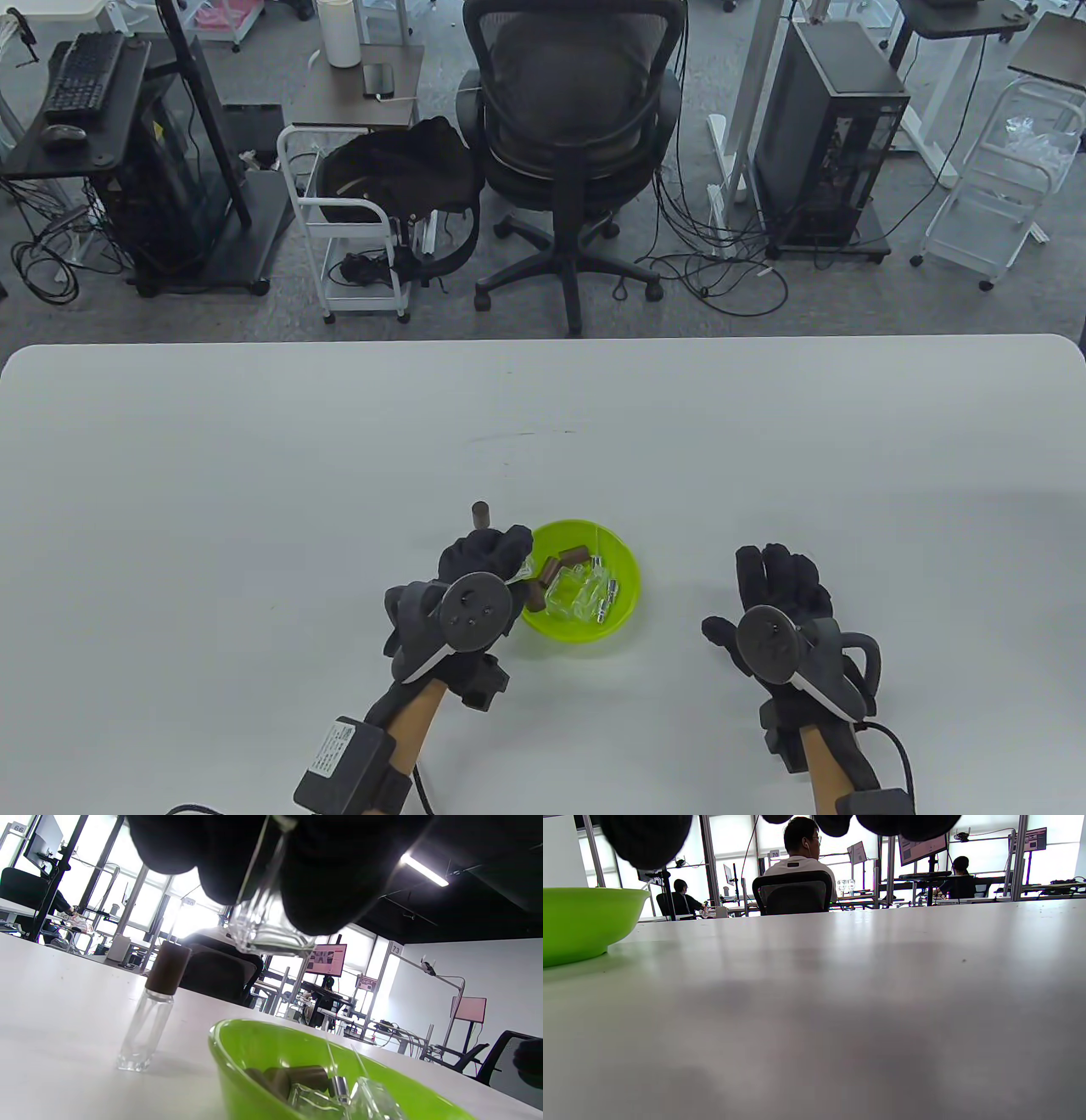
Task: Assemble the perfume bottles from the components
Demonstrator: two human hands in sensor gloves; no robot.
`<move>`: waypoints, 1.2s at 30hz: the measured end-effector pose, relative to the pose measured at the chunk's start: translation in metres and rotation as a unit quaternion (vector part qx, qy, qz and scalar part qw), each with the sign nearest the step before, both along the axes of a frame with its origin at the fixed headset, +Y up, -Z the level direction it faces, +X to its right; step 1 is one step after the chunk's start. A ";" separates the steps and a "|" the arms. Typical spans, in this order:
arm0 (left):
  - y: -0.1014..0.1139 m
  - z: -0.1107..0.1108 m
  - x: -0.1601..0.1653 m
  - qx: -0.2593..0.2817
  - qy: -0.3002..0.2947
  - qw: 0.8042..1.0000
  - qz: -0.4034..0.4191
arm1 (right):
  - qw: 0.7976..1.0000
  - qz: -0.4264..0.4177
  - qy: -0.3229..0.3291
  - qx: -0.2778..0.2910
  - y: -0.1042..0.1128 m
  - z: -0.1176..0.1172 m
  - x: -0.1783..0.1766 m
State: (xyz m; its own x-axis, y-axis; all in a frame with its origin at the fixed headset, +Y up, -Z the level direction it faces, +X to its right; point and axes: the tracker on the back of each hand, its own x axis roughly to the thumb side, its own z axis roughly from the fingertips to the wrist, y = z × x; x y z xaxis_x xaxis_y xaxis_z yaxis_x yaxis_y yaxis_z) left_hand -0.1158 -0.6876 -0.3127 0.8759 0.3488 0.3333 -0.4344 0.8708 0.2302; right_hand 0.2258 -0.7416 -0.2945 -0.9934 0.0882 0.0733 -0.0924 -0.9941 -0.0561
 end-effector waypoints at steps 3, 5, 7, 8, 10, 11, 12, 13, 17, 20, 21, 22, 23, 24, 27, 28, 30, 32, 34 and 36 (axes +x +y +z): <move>-0.001 0.004 -0.008 0.017 0.021 1.000 0.006 | 1.000 0.001 0.000 0.001 0.000 0.000 -0.001; -0.002 0.006 -0.014 0.022 0.023 0.999 0.014 | 1.000 0.001 0.001 0.002 0.000 0.000 -0.001; -0.003 0.007 -0.018 0.022 0.020 0.999 0.029 | 1.000 0.002 0.003 0.003 0.000 0.000 -0.002; -0.003 0.006 -0.020 0.010 0.016 0.999 0.033 | 1.000 0.003 0.004 0.003 0.000 0.000 -0.002; -0.005 0.004 -0.023 -0.024 -0.004 0.999 0.039 | 1.000 0.002 0.005 0.003 0.000 0.000 -0.003; -0.006 0.004 -0.025 -0.041 -0.009 0.998 0.049 | 1.000 0.002 0.005 0.002 0.000 0.000 -0.003; -0.007 0.004 -0.027 -0.040 -0.013 0.997 0.061 | 1.000 0.002 0.006 0.002 0.000 0.000 -0.003; -0.008 0.004 -0.029 -0.041 -0.021 0.996 0.073 | 1.000 0.002 0.006 0.001 -0.001 0.000 -0.003; -0.013 0.005 -0.035 -0.030 -0.025 0.995 0.091 | 1.000 0.002 0.007 -0.001 -0.001 0.000 -0.004; -0.016 0.008 -0.039 -0.033 -0.013 0.997 0.073 | 1.000 0.000 0.008 -0.004 -0.001 0.000 -0.004; -0.017 0.009 -0.040 -0.029 -0.006 0.997 0.071 | 1.000 0.000 0.008 -0.005 -0.001 0.000 -0.004; -0.017 0.009 -0.040 -0.027 0.000 0.997 0.069 | 1.000 0.000 0.008 -0.005 -0.001 0.000 -0.005; -0.018 0.011 -0.042 -0.019 0.012 0.998 0.067 | 1.000 0.002 0.008 -0.006 -0.001 0.000 -0.005; -0.019 0.011 -0.043 -0.014 0.017 0.998 0.065 | 1.000 0.003 0.008 -0.006 -0.001 0.000 -0.005; -0.021 0.013 -0.045 0.005 0.025 0.999 0.023 | 1.000 0.006 0.009 -0.009 -0.001 0.000 -0.006; -0.022 0.014 -0.044 0.009 0.030 0.999 0.014 | 1.000 0.007 0.009 -0.009 -0.001 0.000 -0.006; -0.026 0.014 -0.043 0.002 0.025 1.000 -0.008 | 1.000 0.009 0.009 -0.010 -0.001 0.000 -0.007; -0.029 0.012 -0.043 -0.030 0.017 0.999 -0.021 | 1.000 0.010 0.009 -0.010 -0.001 0.000 -0.007; -0.032 0.010 -0.044 -0.069 0.005 0.997 -0.019 | 1.000 0.011 0.010 -0.009 -0.001 0.000 -0.008; -0.032 0.009 -0.046 -0.075 -0.004 0.997 -0.012 | 1.000 0.011 0.010 -0.008 -0.001 -0.001 -0.008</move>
State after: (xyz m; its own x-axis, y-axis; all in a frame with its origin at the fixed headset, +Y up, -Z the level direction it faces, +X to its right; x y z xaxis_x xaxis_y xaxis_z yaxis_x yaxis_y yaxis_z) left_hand -0.1615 -0.7197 -0.3037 0.8823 0.3742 0.2855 -0.4142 0.9054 0.0934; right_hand 0.2180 -0.7428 -0.2950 -0.9934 0.0669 0.0927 -0.0707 -0.9968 -0.0376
